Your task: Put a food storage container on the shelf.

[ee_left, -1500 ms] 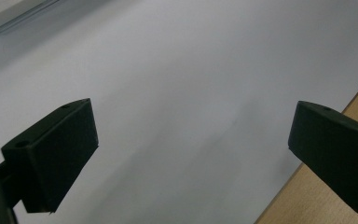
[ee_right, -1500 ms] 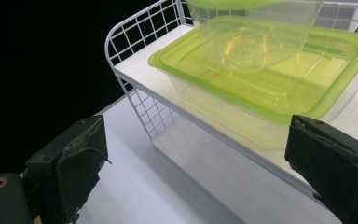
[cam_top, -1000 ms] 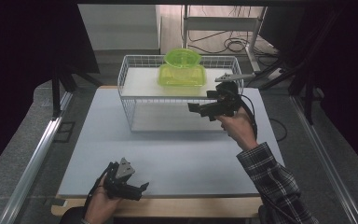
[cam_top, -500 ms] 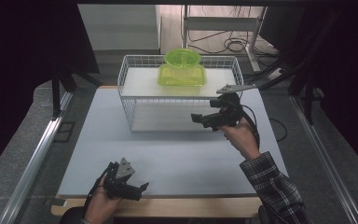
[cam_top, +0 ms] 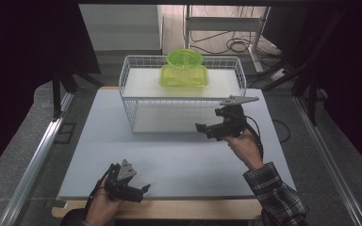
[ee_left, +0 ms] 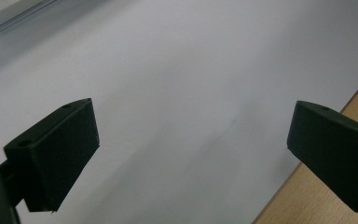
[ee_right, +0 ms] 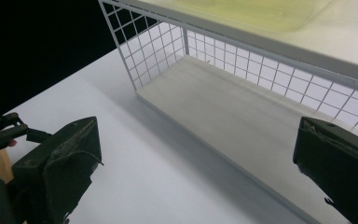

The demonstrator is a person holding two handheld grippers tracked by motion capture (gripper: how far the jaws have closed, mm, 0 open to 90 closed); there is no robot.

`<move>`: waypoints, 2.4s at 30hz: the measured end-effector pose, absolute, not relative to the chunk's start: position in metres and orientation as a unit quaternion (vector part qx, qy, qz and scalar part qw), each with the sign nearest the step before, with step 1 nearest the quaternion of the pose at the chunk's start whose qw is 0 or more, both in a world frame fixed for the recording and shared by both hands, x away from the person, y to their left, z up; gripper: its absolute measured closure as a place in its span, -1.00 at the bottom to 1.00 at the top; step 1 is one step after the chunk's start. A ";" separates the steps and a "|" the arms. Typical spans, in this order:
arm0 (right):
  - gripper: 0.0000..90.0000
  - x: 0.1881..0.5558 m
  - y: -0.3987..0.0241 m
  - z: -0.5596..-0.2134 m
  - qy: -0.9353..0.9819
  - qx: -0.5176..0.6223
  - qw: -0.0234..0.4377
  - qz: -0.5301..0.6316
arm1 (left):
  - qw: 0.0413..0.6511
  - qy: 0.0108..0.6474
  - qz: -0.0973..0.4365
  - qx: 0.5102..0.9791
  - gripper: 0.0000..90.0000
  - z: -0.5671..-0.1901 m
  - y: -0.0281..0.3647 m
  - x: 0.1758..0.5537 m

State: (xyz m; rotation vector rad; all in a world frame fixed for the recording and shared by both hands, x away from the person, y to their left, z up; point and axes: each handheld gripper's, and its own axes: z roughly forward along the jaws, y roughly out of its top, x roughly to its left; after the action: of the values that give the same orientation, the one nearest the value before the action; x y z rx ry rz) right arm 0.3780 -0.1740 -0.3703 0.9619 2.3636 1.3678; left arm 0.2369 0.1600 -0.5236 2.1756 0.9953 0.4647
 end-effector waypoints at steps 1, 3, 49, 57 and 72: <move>-0.98 0.377 -0.174 -0.372 0.810 0.331 0.126 0.467 | 0.345 0.383 0.179 0.838 -0.96 -0.524 0.160 0.237; -0.99 0.376 -0.175 -0.375 0.811 0.330 0.130 0.465 | 0.344 0.383 0.179 0.838 -0.96 -0.524 0.160 0.237; -1.00 0.352 -0.207 -0.443 0.812 0.361 0.148 0.434 | 0.344 0.381 0.180 0.839 -0.96 -0.524 0.159 0.237; -1.00 0.347 -0.214 -0.453 0.813 0.368 0.148 0.427 | 0.344 0.377 0.184 0.840 -0.96 -0.525 0.158 0.236; -1.00 0.336 -0.226 -0.471 0.810 0.381 0.153 0.419 | 0.341 0.375 0.190 0.841 -0.96 -0.525 0.158 0.236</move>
State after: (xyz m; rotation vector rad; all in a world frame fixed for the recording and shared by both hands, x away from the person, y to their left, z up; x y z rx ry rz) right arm 0.3360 -0.2261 -0.4708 1.0939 2.3230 1.2009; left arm 0.2360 0.1578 -0.5251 2.1871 0.9765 0.4941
